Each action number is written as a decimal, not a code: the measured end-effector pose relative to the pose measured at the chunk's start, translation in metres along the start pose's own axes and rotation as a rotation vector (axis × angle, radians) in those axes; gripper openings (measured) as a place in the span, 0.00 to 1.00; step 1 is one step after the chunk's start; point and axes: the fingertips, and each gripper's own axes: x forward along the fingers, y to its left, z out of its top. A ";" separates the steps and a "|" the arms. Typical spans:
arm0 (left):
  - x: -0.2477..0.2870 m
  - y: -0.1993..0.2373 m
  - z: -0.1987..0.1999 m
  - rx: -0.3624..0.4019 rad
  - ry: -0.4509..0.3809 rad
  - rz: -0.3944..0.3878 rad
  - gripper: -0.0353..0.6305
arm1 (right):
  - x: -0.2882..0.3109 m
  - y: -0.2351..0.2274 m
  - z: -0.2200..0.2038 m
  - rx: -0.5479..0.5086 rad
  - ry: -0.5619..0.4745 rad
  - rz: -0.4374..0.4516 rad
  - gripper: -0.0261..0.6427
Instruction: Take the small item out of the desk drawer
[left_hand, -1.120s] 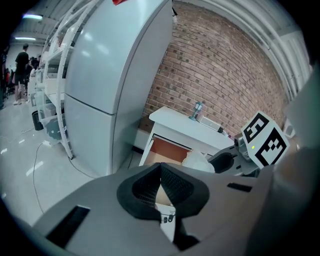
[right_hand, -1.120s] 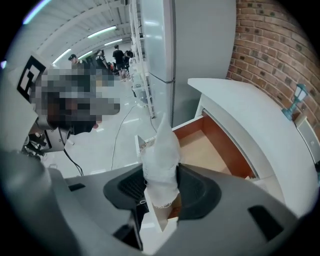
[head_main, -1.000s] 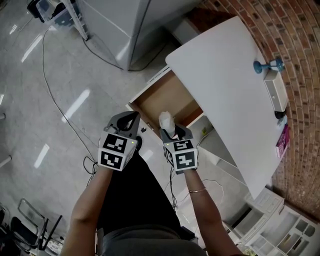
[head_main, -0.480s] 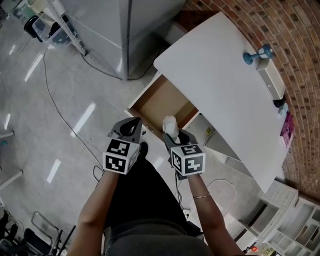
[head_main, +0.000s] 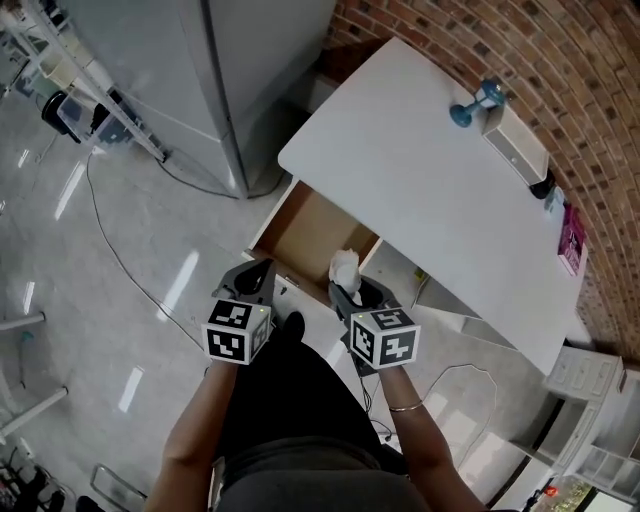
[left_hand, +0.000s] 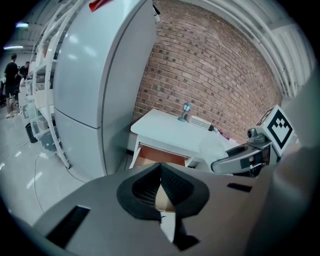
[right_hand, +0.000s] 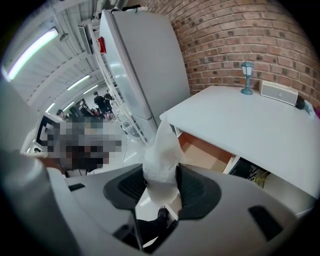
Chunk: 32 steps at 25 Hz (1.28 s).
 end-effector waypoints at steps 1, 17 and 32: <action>0.000 -0.001 0.002 0.005 0.000 -0.001 0.09 | -0.003 -0.001 0.002 0.003 -0.014 -0.001 0.31; -0.007 -0.019 0.029 0.068 -0.036 -0.009 0.09 | -0.048 -0.016 0.035 0.090 -0.204 0.002 0.31; -0.024 -0.041 0.051 0.106 -0.117 -0.003 0.09 | -0.093 -0.037 0.051 0.078 -0.369 -0.070 0.31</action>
